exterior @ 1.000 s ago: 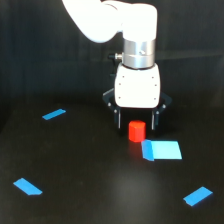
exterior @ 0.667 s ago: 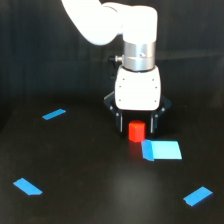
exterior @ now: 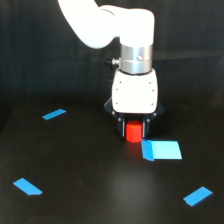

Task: Pick up the red object from the table

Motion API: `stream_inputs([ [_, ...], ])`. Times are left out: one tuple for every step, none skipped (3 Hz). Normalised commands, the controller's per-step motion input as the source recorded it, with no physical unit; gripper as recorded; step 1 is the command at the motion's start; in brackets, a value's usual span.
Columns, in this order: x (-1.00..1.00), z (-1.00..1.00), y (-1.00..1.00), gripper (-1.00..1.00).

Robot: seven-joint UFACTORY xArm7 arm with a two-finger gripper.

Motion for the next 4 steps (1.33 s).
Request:
stream_inputs([
  [-0.13, 0.14, -0.21, -0.99],
  [-0.23, 0.40, -0.21, -0.98],
  [-0.27, 0.42, -0.21, -1.00],
  [-0.20, 0.65, -0.23, -1.00],
])
